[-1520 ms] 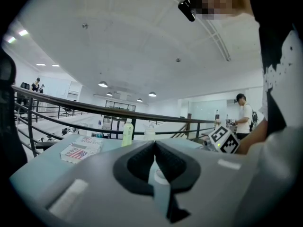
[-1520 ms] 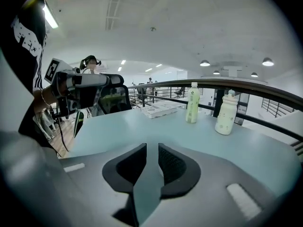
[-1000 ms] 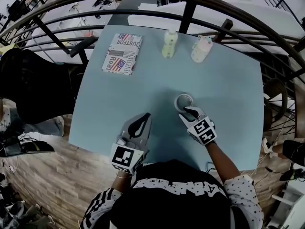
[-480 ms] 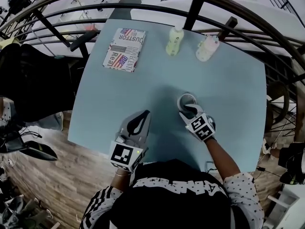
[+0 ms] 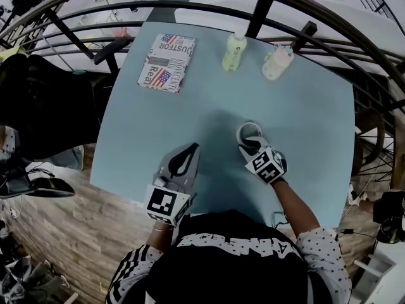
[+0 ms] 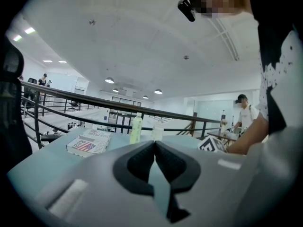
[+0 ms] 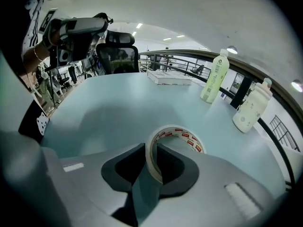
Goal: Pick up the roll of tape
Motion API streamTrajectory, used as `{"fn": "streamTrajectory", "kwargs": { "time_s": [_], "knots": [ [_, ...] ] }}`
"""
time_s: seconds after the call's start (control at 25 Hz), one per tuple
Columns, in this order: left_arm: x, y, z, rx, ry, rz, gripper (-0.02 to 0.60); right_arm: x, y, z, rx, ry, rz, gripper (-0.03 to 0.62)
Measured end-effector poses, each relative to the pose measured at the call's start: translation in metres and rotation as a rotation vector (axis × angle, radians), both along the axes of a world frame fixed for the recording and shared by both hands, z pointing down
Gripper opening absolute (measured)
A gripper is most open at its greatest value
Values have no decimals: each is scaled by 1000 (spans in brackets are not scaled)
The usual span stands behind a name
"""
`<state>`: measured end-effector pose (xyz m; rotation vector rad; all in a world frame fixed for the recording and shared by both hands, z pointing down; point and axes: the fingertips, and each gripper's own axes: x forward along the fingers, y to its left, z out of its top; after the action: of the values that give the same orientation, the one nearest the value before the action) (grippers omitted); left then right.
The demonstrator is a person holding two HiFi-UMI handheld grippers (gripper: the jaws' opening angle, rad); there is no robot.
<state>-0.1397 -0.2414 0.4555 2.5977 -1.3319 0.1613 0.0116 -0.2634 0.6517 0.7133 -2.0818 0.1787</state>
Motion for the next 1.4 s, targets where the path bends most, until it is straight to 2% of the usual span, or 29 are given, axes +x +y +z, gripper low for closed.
{"fn": "streamTrajectory", "kwargs": {
  "time_s": [0.16,0.56,1.4],
  "knots": [
    [-3,1,1,0,-1,-10,0,-3,1,2,1,9,-14,61],
    [-7,6,-1,8,-8,-24,0,1,1,0,13,11,12,54],
    [-1,22,-18,39,-15,-26,0,11,15,-56,77,-134,121,54]
  ]
}}
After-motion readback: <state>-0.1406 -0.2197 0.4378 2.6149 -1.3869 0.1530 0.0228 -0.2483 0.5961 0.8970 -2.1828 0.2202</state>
